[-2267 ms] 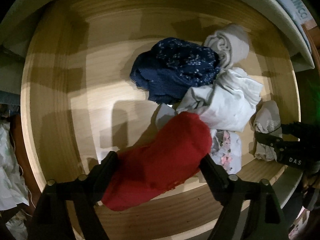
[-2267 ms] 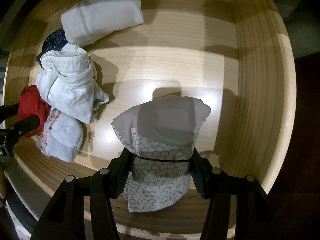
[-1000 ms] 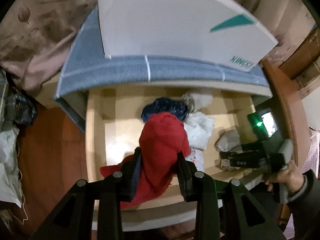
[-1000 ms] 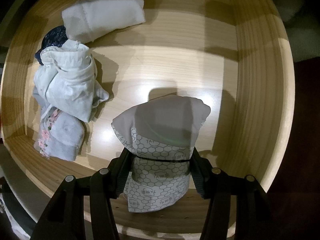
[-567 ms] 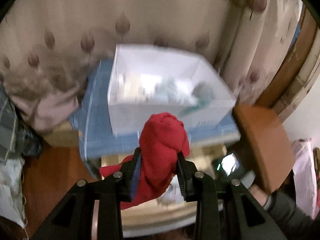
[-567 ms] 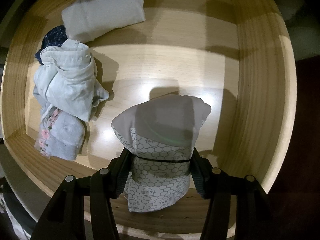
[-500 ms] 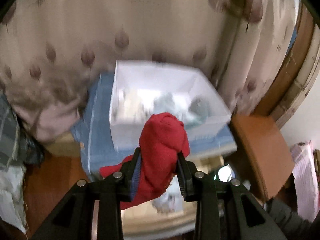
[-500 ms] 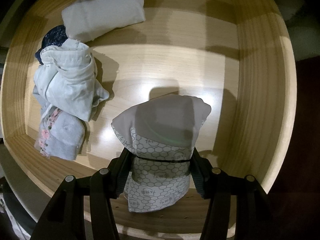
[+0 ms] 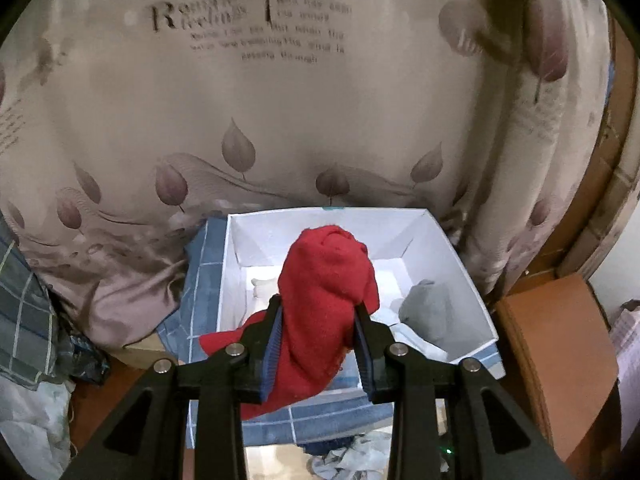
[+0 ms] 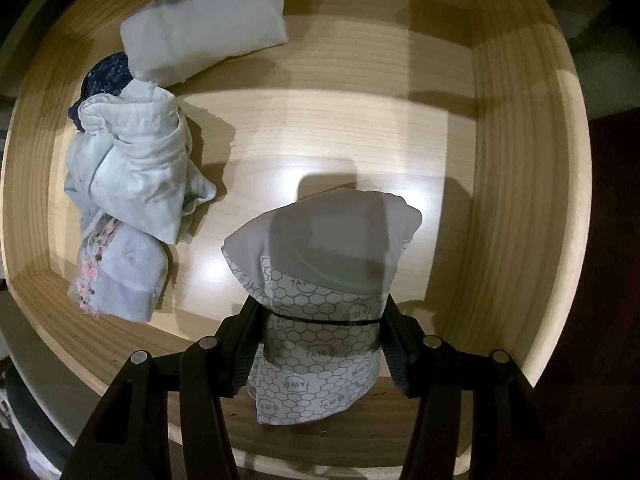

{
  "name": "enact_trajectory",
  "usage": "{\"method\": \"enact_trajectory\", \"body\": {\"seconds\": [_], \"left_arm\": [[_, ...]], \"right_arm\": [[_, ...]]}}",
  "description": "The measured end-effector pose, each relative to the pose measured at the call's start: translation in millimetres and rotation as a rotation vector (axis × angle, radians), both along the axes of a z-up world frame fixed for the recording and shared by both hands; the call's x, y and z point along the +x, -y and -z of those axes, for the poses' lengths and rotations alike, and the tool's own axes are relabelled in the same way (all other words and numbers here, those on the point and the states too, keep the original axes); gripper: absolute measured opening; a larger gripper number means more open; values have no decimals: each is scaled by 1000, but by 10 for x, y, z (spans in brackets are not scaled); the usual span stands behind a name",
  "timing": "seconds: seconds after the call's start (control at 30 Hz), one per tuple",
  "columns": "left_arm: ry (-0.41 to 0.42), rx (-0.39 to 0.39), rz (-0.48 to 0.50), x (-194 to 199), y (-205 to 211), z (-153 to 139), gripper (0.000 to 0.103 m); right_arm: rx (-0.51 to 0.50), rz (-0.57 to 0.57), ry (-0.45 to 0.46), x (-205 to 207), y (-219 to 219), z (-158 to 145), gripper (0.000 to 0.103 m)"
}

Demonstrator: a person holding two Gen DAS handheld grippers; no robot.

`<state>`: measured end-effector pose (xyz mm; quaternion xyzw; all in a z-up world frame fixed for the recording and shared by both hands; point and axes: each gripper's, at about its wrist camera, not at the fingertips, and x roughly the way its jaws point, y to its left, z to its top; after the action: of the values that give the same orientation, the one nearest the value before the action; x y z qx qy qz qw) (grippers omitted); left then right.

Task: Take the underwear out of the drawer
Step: 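Lower the red underwear into the white box and open the left tool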

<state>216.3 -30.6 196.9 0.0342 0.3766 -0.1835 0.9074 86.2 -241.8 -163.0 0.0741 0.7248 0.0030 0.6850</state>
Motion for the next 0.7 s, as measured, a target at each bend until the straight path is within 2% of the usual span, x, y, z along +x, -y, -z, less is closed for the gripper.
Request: {"method": "enact_trajectory", "body": {"seconds": [0.1,0.3,0.47,0.7], "left_arm": [[-31,40,-7,143,99,177,33],[-95,68,-36,333,134,504,33],[-136,112,-45,410,162,707,38],[-134,177,-17,383,254,793,47]], "right_arm": [[2,3,1,-5,10,-1,52],[2,3,1,-5,20,-1,51],[2,3,1,-3,19,-1,51],[1,2,1,-1,17,-2,51]]}}
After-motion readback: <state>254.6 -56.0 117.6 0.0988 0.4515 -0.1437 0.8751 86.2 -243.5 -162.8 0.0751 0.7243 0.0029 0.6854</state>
